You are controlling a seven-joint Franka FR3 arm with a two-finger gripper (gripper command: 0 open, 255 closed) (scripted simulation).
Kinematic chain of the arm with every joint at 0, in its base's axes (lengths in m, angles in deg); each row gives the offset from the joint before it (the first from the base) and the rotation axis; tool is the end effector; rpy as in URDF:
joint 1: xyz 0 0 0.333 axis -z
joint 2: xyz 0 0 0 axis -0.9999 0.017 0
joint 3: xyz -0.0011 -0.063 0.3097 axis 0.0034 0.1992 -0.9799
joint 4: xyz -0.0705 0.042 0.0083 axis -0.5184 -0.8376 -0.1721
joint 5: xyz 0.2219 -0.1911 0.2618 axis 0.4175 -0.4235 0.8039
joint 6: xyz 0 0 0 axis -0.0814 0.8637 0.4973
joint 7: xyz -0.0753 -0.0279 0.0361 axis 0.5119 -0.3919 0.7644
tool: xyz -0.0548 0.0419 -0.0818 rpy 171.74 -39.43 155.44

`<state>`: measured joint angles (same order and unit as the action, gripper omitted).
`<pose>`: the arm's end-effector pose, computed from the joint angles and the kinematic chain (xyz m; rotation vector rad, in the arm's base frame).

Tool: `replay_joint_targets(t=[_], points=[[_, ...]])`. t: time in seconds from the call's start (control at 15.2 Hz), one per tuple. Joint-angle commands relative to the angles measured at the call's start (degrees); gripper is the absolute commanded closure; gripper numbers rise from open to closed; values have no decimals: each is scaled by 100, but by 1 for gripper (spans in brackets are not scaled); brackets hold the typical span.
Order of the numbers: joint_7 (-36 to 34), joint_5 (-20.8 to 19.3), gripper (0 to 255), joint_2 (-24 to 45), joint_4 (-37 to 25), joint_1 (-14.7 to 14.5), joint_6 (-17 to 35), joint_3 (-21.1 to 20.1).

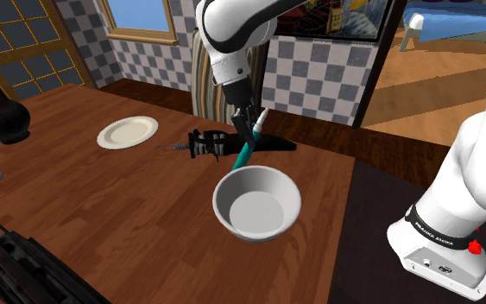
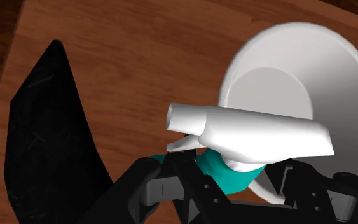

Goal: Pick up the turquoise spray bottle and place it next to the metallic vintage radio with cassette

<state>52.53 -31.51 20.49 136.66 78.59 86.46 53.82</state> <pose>0.5242 0.1675 0.4050 -2.8573 -0.6671 0.6210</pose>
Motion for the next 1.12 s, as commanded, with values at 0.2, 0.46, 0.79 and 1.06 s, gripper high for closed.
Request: replay_joint_targets(t=[0.2, 0.46, 0.79, 1.06], points=[[-36, 6, 255, -109, -251, 10, -360, 4], [-72, 11, 255, -169, -483, 16, -650, 5], [-119, 19, 255, -217, -806, 22, -1018, 6], [-160, 25, 255, -233, -1092, 26, -1318, 7]])
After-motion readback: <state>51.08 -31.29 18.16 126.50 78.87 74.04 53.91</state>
